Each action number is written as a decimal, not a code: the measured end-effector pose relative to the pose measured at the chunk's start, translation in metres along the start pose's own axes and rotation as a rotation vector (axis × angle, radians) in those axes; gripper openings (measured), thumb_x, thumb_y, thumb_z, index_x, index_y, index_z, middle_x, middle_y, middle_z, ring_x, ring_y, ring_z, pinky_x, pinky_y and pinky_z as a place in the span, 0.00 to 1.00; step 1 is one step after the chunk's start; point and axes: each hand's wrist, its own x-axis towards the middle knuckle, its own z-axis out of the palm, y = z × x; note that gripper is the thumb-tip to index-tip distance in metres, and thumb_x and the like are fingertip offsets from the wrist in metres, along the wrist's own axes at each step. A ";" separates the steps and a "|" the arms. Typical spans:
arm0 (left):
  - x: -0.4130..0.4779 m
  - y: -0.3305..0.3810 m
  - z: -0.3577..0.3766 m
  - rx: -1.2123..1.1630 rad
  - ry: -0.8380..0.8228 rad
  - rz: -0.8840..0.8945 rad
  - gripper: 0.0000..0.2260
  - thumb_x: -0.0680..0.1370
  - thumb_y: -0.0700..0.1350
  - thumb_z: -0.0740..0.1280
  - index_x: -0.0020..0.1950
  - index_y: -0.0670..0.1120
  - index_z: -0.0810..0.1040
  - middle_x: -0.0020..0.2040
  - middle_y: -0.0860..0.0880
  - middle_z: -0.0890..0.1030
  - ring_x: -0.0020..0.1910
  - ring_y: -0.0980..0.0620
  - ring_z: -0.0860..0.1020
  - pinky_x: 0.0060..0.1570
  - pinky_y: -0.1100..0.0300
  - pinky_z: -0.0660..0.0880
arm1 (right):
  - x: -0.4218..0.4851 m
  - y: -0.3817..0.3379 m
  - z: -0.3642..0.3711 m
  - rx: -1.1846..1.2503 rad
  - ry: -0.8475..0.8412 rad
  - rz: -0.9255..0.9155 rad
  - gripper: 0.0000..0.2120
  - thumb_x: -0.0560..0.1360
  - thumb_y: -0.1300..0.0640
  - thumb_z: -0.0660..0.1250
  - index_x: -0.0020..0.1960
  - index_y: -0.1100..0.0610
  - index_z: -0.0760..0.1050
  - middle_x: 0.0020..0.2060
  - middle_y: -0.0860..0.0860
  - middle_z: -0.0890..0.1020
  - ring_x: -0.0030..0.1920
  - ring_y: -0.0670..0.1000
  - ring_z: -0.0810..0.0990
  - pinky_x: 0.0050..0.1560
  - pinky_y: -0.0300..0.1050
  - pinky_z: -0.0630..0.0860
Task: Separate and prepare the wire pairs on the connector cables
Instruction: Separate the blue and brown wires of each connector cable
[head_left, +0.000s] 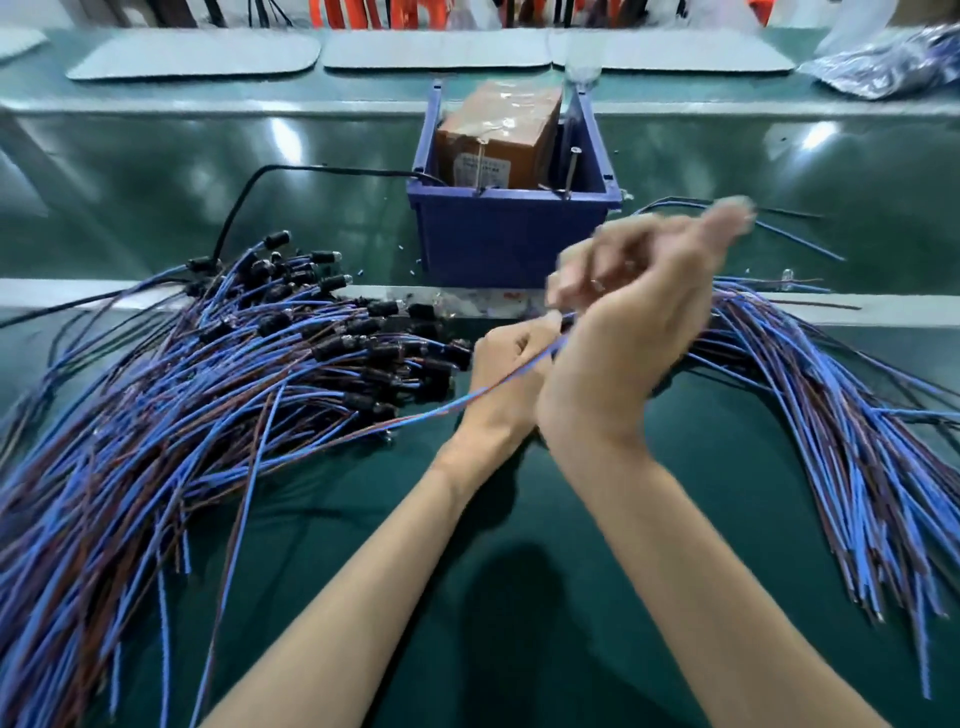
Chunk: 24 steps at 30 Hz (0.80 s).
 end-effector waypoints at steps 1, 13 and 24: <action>0.001 0.004 -0.003 -0.028 0.003 -0.038 0.20 0.75 0.42 0.62 0.24 0.55 0.70 0.22 0.61 0.69 0.26 0.65 0.66 0.30 0.67 0.60 | 0.010 -0.007 -0.002 0.034 0.049 0.019 0.20 0.81 0.47 0.49 0.35 0.57 0.61 0.23 0.47 0.64 0.20 0.47 0.65 0.23 0.34 0.62; -0.052 0.000 -0.055 -0.298 -0.358 -0.163 0.18 0.67 0.44 0.72 0.56 0.47 0.77 0.41 0.53 0.78 0.36 0.53 0.77 0.40 0.60 0.75 | 0.008 0.018 -0.070 -0.276 0.089 -0.033 0.09 0.81 0.53 0.51 0.46 0.57 0.59 0.28 0.42 0.66 0.23 0.44 0.64 0.24 0.35 0.63; -0.042 0.000 -0.052 -0.551 -0.047 -0.340 0.04 0.70 0.48 0.72 0.41 0.49 0.81 0.27 0.51 0.74 0.22 0.54 0.72 0.25 0.65 0.71 | 0.000 0.027 -0.085 -0.415 -0.136 -0.134 0.03 0.81 0.53 0.53 0.50 0.47 0.64 0.32 0.40 0.72 0.27 0.41 0.68 0.30 0.38 0.68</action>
